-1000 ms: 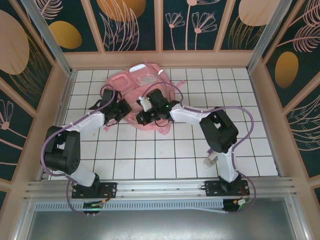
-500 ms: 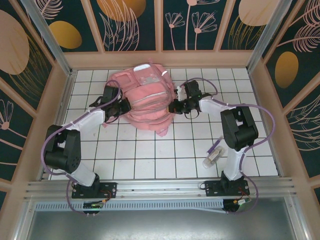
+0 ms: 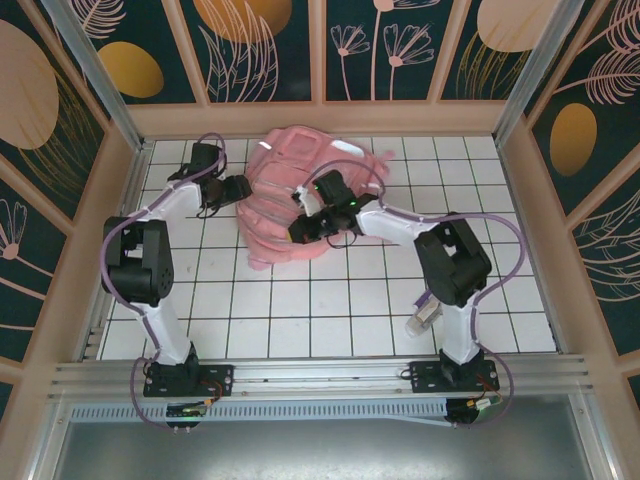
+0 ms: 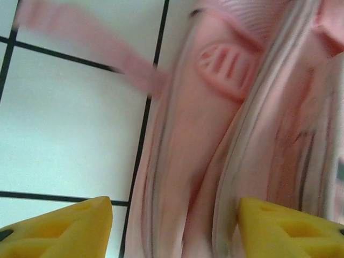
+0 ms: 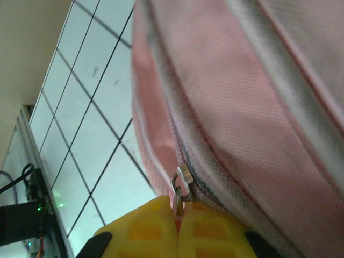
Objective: Pack books, pencil case, and school supplies into a backpack
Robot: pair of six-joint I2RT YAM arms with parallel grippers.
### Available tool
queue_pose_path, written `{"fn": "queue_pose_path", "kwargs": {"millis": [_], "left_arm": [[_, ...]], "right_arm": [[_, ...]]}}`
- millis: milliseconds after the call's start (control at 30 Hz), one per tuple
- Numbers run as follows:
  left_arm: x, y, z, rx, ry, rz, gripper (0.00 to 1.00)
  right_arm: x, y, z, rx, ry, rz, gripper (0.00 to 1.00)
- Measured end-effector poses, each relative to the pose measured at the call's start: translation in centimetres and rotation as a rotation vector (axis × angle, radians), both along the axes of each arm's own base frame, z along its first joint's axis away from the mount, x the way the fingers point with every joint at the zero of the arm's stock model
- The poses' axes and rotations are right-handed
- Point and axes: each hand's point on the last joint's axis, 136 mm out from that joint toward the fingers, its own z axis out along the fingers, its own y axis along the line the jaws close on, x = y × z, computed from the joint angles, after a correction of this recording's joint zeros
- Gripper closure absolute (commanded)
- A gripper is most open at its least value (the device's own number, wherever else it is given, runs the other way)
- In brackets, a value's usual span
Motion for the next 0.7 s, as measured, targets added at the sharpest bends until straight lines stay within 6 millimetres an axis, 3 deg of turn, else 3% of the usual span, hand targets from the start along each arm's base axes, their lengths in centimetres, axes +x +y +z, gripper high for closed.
{"fn": "queue_pose_path", "kwargs": {"millis": [167,333,500,633,667,700], "left_arm": [[-4.6,1.9,-1.2,0.076,0.068,0.092,0.29],[-7.6,1.8,0.8,-0.035,0.036,0.193,0.3],[-6.9,-0.3,3.0,-0.189,-0.037,0.236,0.31],[-6.1,-1.9,2.2,-0.235,-0.032,0.242,0.37],[-5.9,-2.2,1.5,-0.242,-0.02,0.247,0.42],[-5.9,-2.5,0.9,-0.247,-0.007,0.251,0.56]], "right_arm": [[-0.3,4.6,-0.7,0.011,-0.009,0.078,1.0],[-0.4,7.0,-0.7,0.025,-0.039,0.121,1.0],[-0.8,7.2,-0.8,0.019,-0.048,0.141,1.0],[-0.9,7.2,-0.8,0.019,-0.054,0.147,1.0],[-0.9,7.2,-0.9,0.018,-0.057,0.149,1.0],[-0.9,7.2,-0.9,0.016,-0.061,0.15,1.0]]}}
